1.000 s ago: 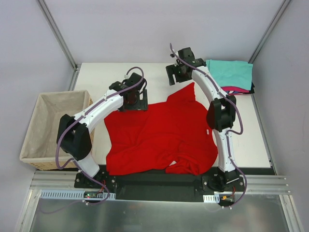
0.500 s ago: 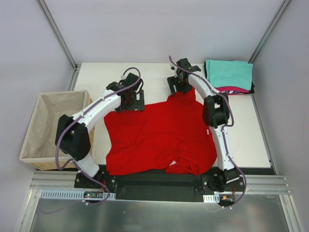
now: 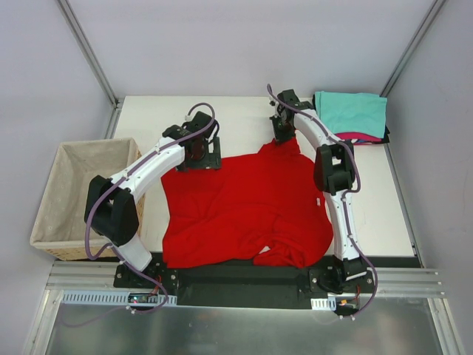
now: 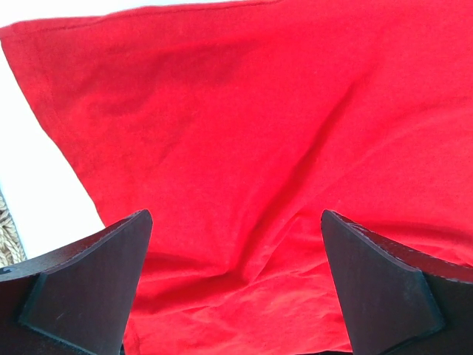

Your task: Fold and stack the t-shirts

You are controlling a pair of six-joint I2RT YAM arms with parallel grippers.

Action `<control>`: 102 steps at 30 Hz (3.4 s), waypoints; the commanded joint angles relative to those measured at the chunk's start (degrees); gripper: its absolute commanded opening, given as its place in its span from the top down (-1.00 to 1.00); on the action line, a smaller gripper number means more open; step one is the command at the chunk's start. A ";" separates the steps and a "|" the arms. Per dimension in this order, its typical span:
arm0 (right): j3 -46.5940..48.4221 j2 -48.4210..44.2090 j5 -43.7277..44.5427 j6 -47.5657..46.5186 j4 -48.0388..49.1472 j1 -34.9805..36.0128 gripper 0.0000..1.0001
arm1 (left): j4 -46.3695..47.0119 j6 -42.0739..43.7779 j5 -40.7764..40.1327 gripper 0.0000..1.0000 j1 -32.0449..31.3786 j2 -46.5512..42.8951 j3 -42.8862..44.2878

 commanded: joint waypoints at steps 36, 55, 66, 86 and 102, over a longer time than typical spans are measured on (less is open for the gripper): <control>-49.69 -37.59 22.44 12.37 7.80 15.77 0.58 | 2.85 -0.67 3.27 -0.99 0.60 -4.19 -5.58; -27.49 -27.25 25.80 9.65 3.23 13.85 -0.94 | 3.74 -0.58 2.66 -0.98 0.60 -3.23 -6.90; -22.12 -18.09 20.52 11.41 3.93 6.38 -0.95 | 5.05 -2.34 1.59 -0.98 4.03 -0.67 -10.24; -23.79 -13.78 17.44 12.64 5.87 4.17 0.42 | 5.14 -4.45 -0.16 -0.98 7.28 -1.55 -12.43; -27.30 -16.50 16.21 14.67 7.89 4.17 0.99 | 7.34 -2.35 4.84 -0.98 16.86 -5.95 -15.17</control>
